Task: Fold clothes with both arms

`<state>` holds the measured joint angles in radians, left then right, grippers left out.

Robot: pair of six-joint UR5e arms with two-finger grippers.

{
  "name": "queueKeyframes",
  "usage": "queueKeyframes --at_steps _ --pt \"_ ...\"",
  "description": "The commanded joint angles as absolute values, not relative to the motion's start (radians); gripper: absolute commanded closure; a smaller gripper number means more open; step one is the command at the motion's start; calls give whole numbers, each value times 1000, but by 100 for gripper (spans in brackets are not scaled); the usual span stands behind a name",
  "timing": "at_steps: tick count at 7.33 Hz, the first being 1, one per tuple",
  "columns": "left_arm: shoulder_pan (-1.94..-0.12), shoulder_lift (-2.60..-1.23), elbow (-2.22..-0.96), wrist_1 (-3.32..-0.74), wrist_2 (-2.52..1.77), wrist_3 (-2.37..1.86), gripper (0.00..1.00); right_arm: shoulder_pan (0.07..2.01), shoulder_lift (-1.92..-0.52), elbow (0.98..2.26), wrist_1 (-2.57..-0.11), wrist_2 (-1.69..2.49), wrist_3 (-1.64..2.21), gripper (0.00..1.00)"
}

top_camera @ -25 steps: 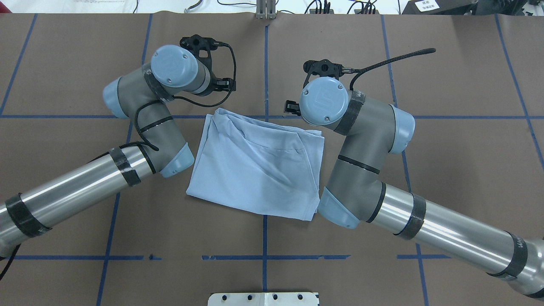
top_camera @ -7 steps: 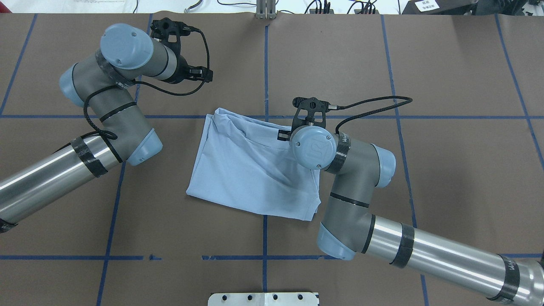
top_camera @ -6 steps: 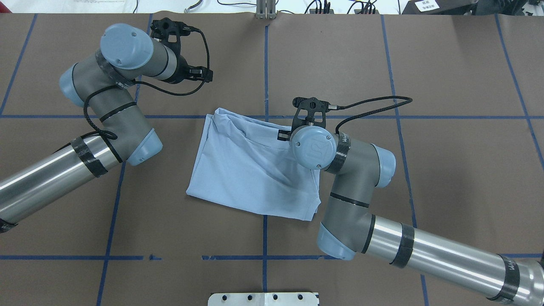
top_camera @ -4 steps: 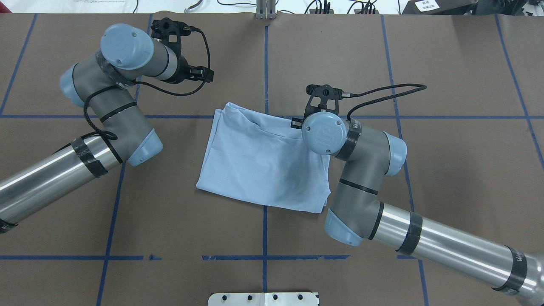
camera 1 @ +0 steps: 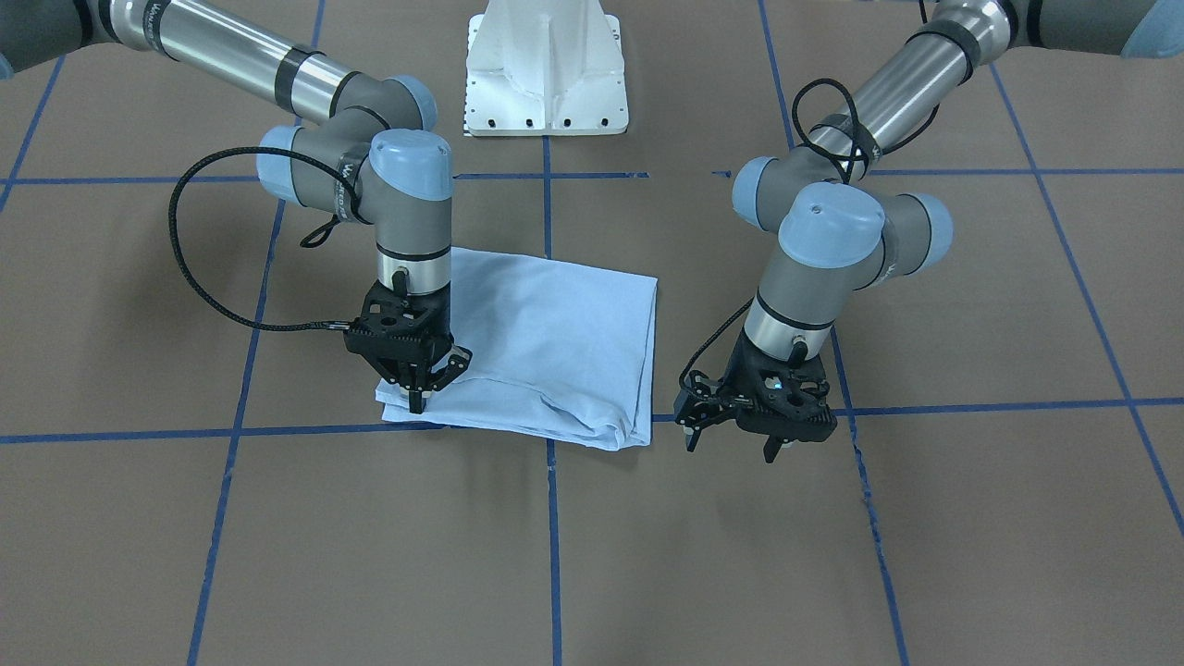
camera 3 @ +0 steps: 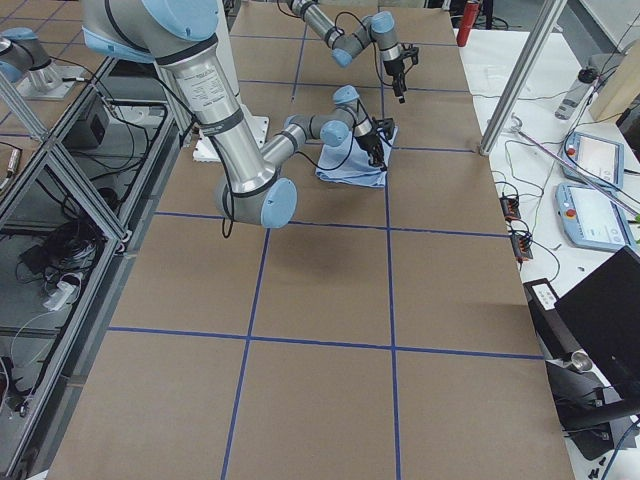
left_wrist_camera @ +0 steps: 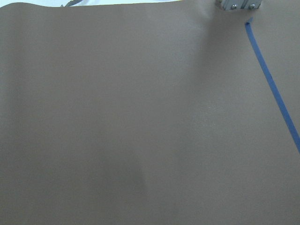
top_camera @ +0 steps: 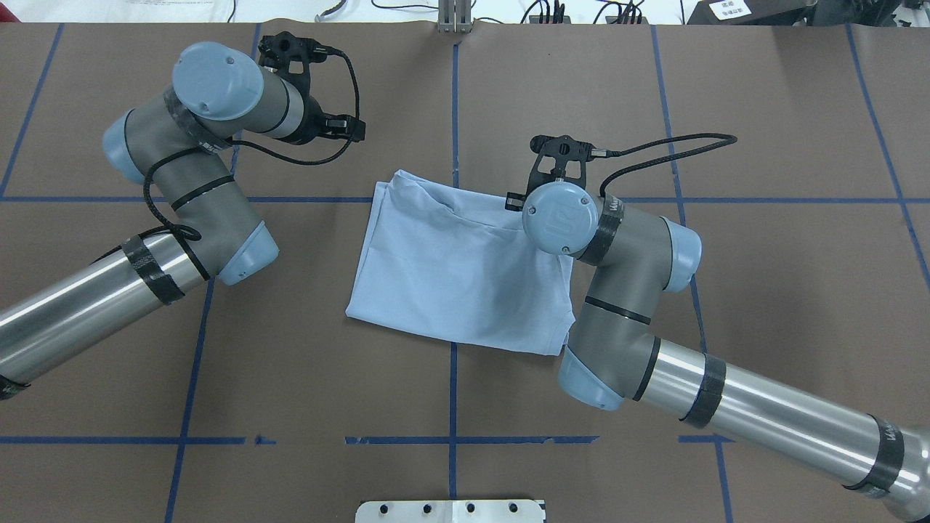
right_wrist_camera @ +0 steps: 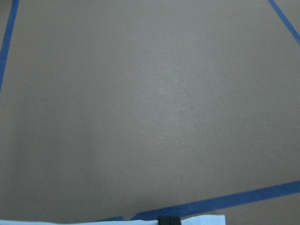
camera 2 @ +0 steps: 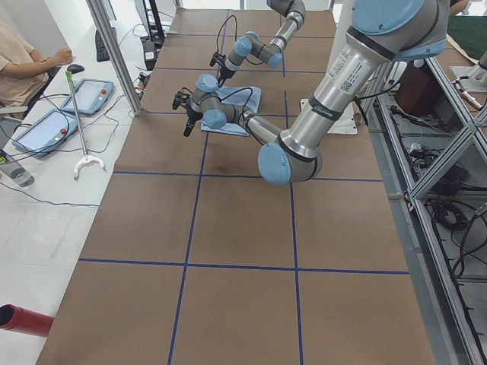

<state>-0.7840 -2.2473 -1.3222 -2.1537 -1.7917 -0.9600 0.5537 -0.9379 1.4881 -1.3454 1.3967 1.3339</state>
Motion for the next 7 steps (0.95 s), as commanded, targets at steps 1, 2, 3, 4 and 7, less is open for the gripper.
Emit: queueKeyframes --at_steps 1,2,3,4,7 --pt "-784 -2244 -1341 -2152 -1793 -959 0 584 -928 1488 -1344 1417 1230 0" --pt "-782 -2223 -1367 -2152 -1793 -956 0 641 -928 1493 -1347 1566 1183 0" --pt "-782 -2183 -1420 -2146 -1811 -951 0 728 -937 1505 -1348 1777 1157 0" --pt "-784 -2113 -1501 -2137 -1860 -945 0 798 -948 1537 -1420 1878 1073 0" --pt "-917 -1906 -1720 -2020 -1934 -609 0 1086 -1108 1765 -1799 2079 471 0"
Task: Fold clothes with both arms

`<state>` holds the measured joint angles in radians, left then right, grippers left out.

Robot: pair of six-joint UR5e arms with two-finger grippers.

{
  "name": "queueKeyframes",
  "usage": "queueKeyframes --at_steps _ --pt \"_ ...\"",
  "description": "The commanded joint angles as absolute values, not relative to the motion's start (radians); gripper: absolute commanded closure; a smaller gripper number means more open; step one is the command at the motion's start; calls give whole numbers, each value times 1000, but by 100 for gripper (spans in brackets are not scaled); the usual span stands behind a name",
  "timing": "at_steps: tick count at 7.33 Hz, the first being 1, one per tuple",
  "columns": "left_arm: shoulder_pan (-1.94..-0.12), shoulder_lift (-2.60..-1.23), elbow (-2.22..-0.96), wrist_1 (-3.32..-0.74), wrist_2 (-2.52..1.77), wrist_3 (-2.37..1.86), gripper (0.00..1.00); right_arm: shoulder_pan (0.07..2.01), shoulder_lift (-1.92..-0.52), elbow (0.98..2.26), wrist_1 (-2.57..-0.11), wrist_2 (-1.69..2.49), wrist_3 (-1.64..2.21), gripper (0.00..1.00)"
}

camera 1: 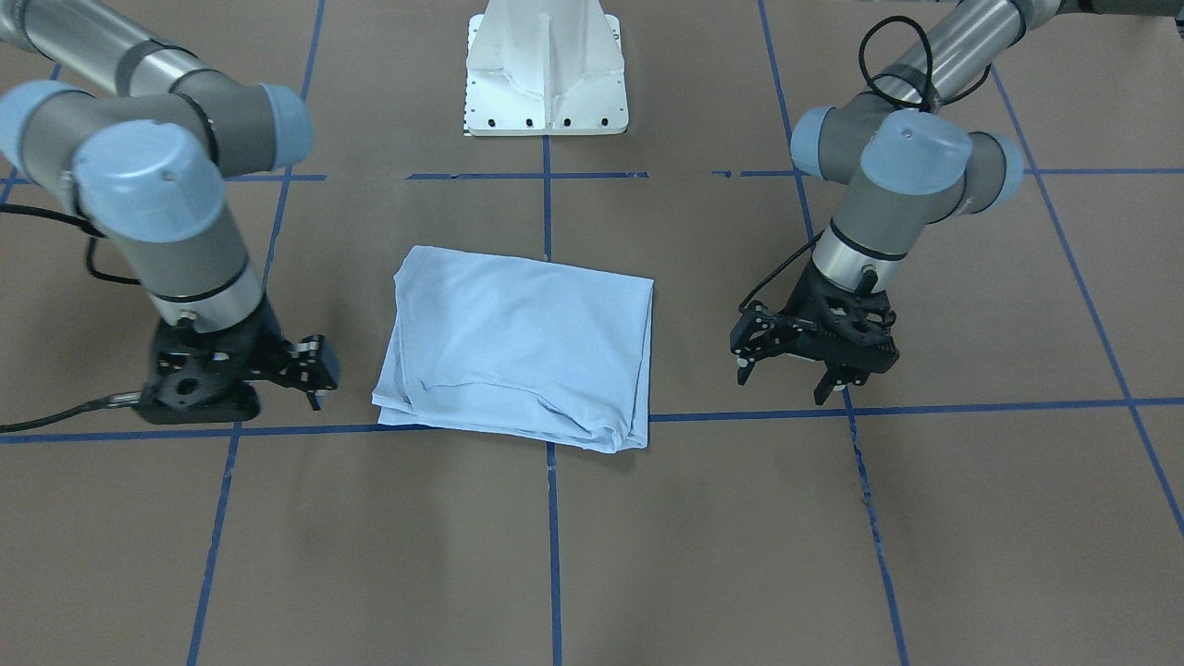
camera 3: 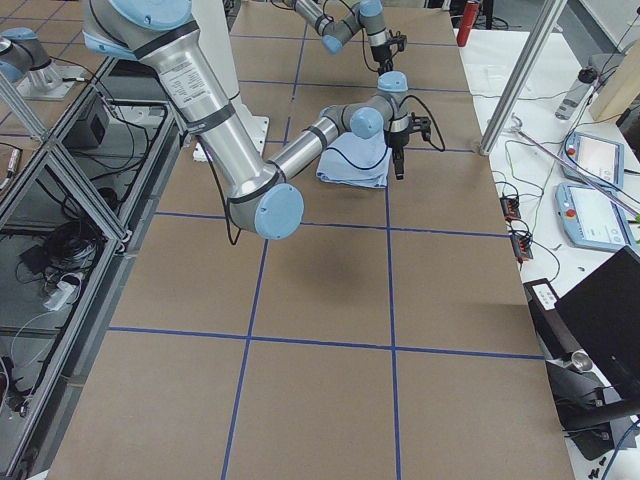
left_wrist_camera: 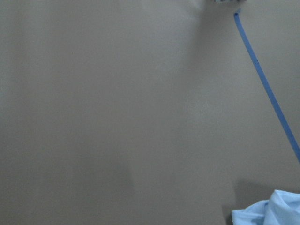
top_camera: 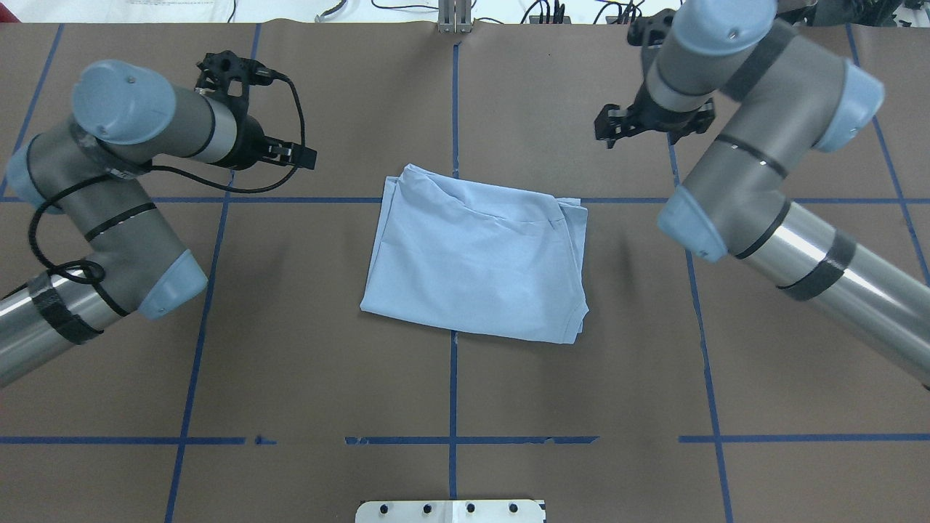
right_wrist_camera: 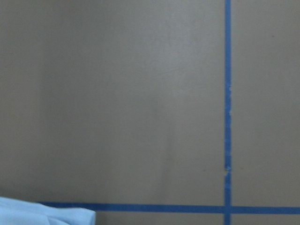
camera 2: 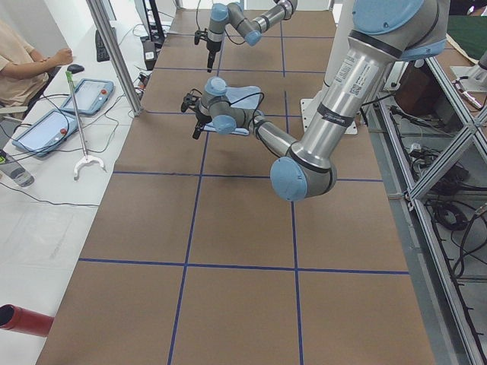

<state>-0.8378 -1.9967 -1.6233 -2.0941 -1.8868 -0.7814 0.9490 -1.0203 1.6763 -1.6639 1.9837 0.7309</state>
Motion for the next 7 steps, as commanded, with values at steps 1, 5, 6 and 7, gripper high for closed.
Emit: queueKeyframes --at_steps 1,5,6,7 --pt "-1008 -1820 -1776 -1987 -1983 -456 0 1191 -1214 1776 -1796 2139 286 0" --pt "-1446 -1637 -1786 -1811 -2155 175 0 1451 -1539 1801 -1778 2232 -40 0" --pt "-1518 -1637 -1783 -1739 -2158 231 0 1480 -1590 1798 -1775 2230 -37 0" --pt "-1543 -1631 -1779 -1706 -2158 232 0 1502 -1650 1805 -1773 2233 -37 0"
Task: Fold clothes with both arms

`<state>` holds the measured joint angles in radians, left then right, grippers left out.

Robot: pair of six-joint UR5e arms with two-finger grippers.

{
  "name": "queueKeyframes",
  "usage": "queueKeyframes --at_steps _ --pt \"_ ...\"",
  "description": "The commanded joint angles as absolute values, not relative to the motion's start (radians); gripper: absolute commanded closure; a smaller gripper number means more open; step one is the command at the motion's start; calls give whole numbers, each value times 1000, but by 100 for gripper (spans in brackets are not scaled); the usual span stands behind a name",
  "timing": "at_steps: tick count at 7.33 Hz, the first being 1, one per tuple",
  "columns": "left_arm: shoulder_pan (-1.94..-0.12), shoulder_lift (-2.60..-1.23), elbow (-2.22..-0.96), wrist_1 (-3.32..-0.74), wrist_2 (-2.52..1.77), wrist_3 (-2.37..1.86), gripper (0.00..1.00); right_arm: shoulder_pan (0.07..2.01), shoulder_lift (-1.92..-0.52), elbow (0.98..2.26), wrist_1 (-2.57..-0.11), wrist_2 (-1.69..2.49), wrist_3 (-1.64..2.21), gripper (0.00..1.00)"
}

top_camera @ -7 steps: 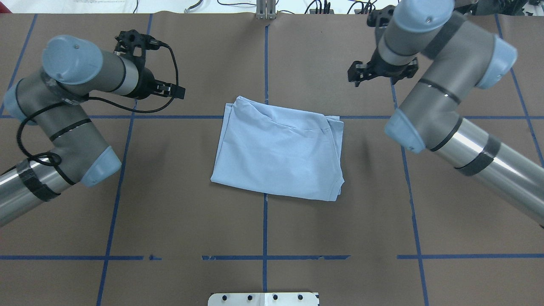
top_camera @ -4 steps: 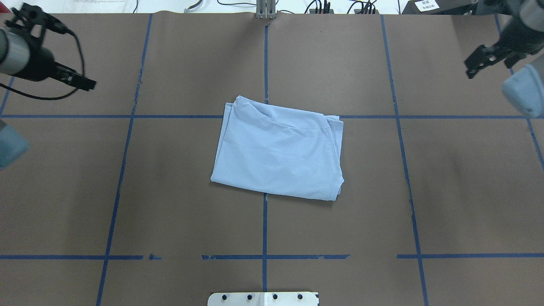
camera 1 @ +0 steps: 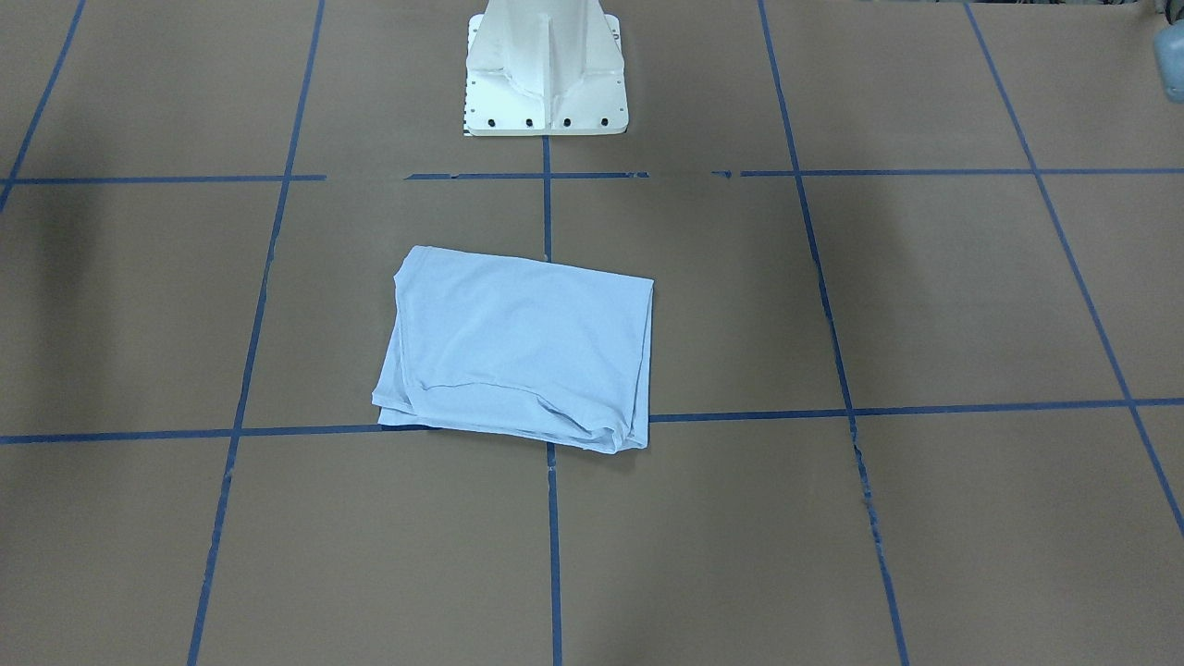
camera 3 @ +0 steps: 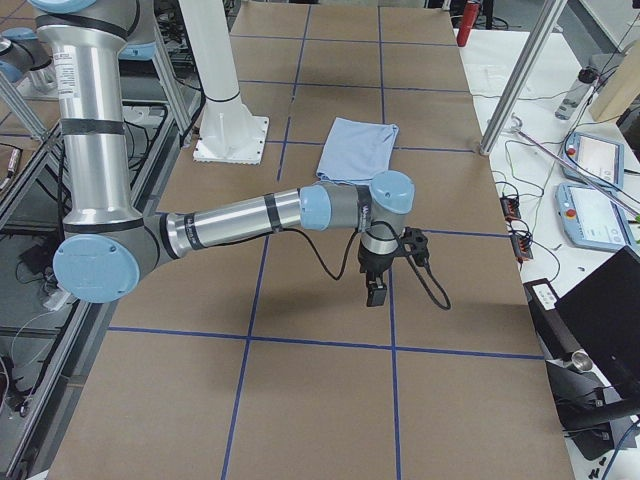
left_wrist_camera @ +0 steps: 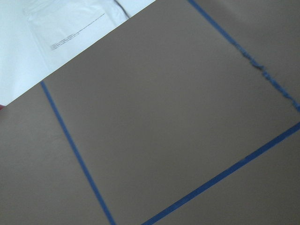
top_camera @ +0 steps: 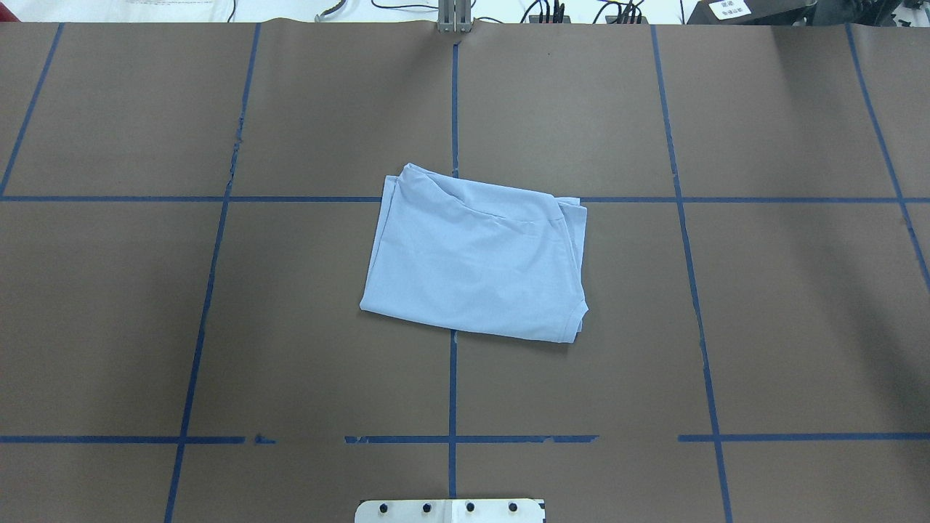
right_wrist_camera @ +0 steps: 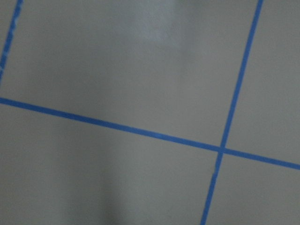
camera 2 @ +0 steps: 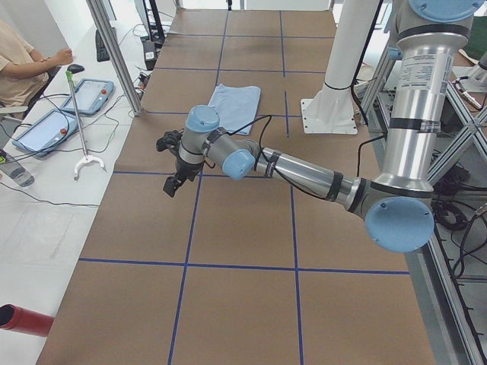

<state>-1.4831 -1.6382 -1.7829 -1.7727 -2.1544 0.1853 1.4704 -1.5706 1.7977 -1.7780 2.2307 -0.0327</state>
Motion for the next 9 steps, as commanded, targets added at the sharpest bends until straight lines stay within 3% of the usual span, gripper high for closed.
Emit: queueKeyframes --at_steps 1,4,9 --pt "-1545 -1605 -1741 -1672 -2158 227 0 1529 -1682 1818 -1772 2243 -35 0" --pt "-1603 -1504 -1692 -1638 -2378 209 0 1587 -1756 1876 -1772 2293 -34 0" --pt "-1603 -1474 -1692 -1606 -2379 206 0 1591 -1776 1899 -1772 2304 -31 0"
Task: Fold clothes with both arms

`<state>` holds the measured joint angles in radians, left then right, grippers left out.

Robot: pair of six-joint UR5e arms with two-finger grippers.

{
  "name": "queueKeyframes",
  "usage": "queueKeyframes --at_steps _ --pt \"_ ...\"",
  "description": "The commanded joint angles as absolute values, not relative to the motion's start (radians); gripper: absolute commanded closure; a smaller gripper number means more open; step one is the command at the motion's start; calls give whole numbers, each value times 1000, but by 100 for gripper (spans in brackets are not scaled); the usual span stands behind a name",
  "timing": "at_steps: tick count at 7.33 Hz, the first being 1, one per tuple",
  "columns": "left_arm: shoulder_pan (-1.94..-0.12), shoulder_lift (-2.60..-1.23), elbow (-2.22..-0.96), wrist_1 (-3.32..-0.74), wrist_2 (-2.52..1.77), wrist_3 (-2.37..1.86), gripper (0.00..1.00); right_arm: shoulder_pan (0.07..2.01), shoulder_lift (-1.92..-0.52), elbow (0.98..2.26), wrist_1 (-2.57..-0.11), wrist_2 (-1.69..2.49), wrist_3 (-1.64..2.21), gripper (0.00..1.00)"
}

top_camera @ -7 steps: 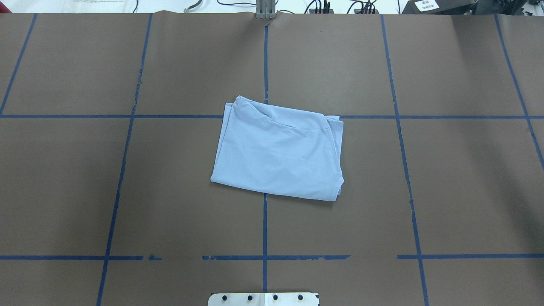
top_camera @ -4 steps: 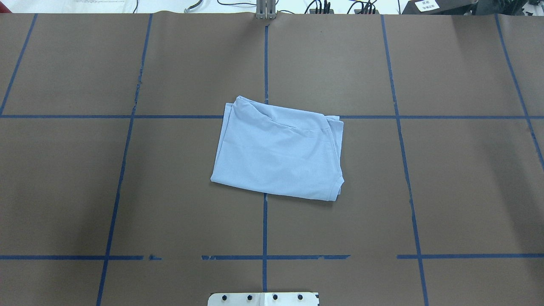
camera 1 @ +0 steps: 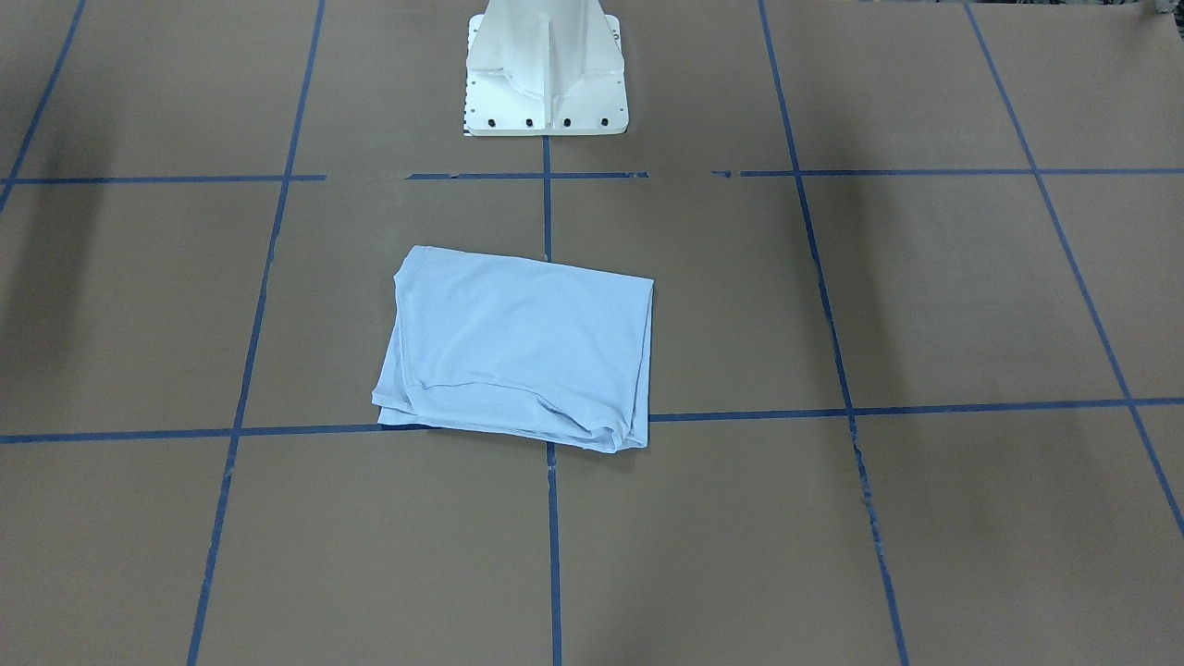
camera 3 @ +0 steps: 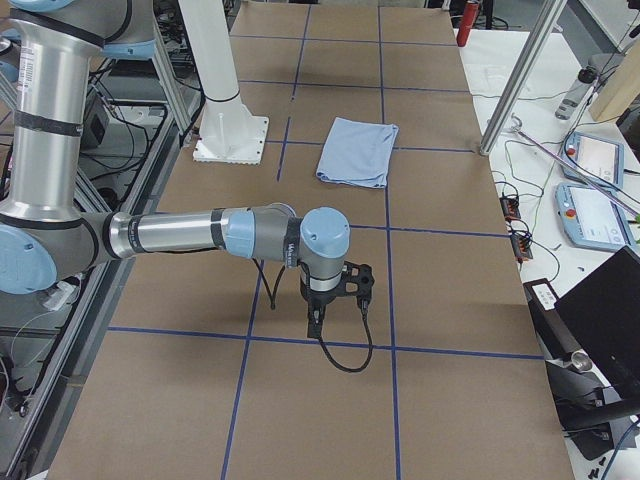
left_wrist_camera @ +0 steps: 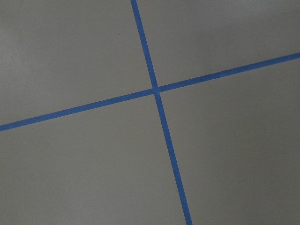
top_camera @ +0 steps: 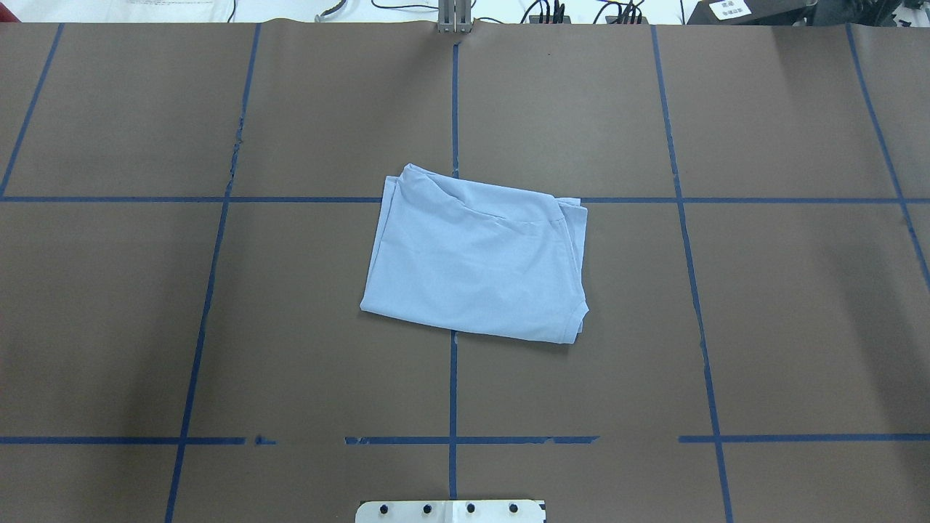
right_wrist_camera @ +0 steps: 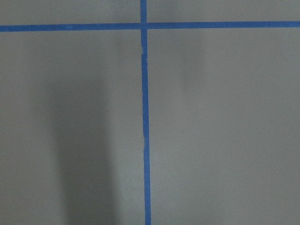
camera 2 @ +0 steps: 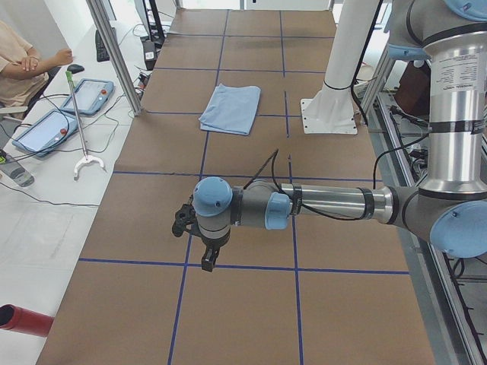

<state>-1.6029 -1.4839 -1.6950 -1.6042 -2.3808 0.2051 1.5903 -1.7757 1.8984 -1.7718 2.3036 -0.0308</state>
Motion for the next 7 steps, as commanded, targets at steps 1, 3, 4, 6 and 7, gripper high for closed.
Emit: queueKeyframes --at_steps 1,3,4,6,7 --pt "-1603 -1459 -1689 -1612 -2390 210 0 1591 -1776 1901 -1772 2304 -31 0" --pt "-1597 -1448 -1697 -1612 -2381 213 0 1589 -1776 1896 -1772 2303 -29 0" --pt "-1597 -1447 -1701 -1611 -2379 213 0 1591 -1776 1896 -1772 2303 -29 0" --pt "-1597 -1447 -1701 -1612 -2379 212 0 1589 -1775 1894 -1772 2303 -29 0" --pt "-1597 -1447 -1701 -1612 -2379 212 0 1589 -1775 1893 -1772 2303 -29 0"
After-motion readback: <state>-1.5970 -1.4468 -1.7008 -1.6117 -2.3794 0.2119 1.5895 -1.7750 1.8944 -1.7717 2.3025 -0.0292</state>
